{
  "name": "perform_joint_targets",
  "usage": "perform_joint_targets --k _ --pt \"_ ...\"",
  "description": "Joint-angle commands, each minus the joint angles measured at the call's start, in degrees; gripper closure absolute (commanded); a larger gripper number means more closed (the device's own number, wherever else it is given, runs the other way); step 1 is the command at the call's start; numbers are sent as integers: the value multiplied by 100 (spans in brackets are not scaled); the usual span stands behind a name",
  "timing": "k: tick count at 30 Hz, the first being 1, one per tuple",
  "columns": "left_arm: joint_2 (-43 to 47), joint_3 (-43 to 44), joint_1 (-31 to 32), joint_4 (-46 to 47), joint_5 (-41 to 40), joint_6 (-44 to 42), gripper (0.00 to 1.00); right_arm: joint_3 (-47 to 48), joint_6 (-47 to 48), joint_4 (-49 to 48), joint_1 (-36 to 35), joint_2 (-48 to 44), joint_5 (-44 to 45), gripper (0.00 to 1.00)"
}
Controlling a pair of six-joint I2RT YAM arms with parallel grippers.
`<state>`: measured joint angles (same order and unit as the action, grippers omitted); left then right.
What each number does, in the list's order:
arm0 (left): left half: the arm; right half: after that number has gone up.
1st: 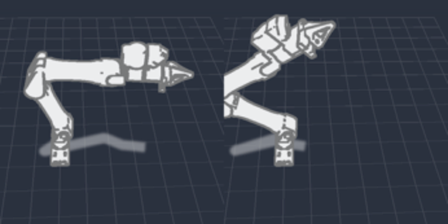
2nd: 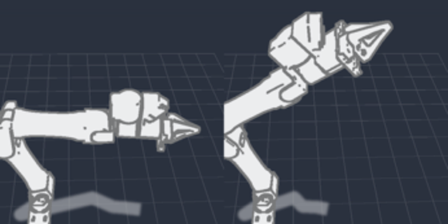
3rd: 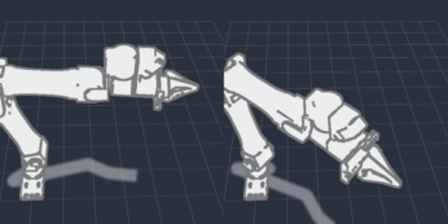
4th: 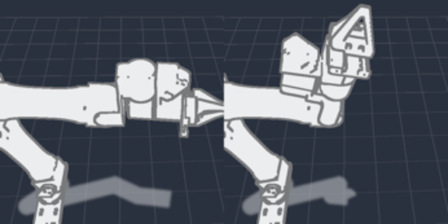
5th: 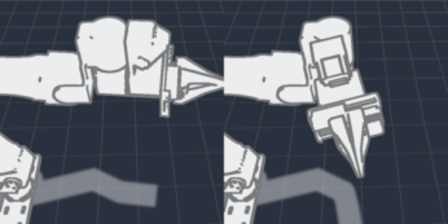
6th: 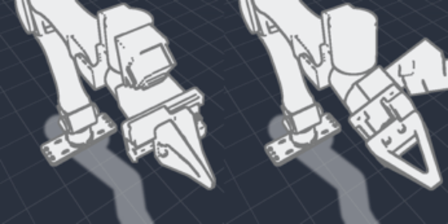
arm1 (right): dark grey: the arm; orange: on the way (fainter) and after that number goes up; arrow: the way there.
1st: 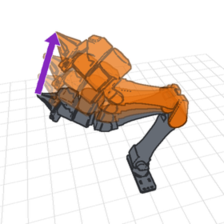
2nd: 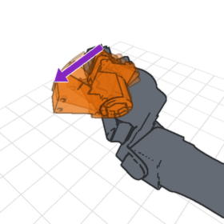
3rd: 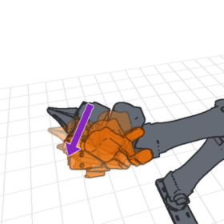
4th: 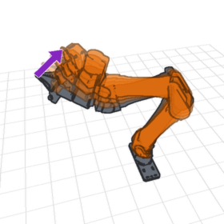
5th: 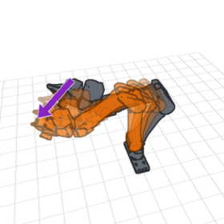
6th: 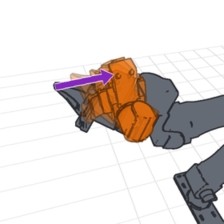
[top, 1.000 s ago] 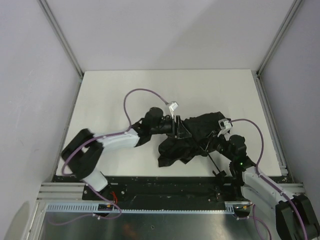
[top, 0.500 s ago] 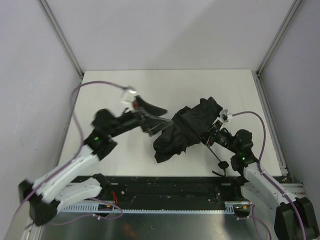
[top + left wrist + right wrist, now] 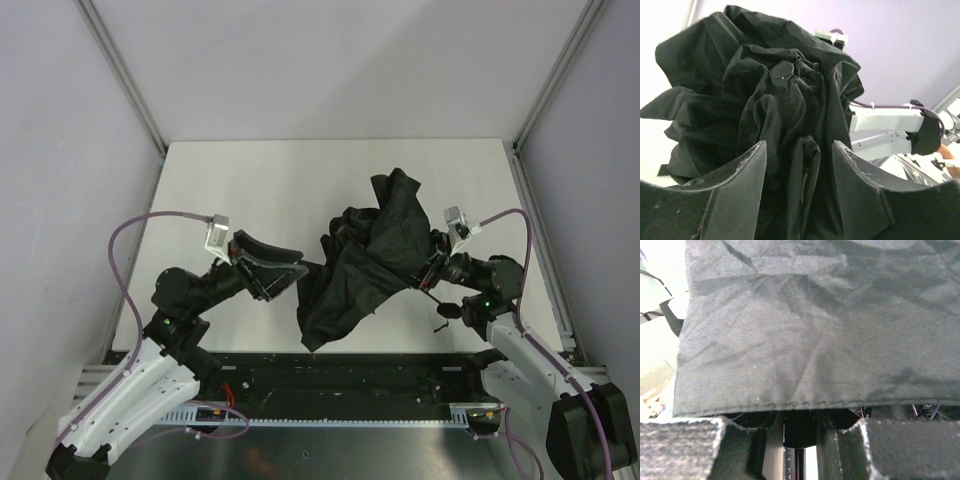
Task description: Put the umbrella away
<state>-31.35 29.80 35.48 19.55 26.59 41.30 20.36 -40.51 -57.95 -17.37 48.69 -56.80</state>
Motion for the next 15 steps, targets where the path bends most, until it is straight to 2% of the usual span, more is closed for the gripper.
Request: perform_joint_targets --k 1,3,6,10,11,15 --pt "-222 44 20 377 840 230 42 416 -526 -1018 27 93 -260 100" --pt "-330 37 132 414 905 249 42 429 -547 -1014 30 123 -226 100" --pt "-513 78 347 528 800 231 35 433 -575 -984 12 139 -198 100" --pt "-1066 296 707 745 757 215 41 438 -570 -917 -41 106 -171 100" --pt "-1211 350 803 819 706 170 46 440 -571 -914 -66 102 -172 100" --pt "-1720 706 920 896 339 -52 87 447 -523 -820 -218 66 -230 100"
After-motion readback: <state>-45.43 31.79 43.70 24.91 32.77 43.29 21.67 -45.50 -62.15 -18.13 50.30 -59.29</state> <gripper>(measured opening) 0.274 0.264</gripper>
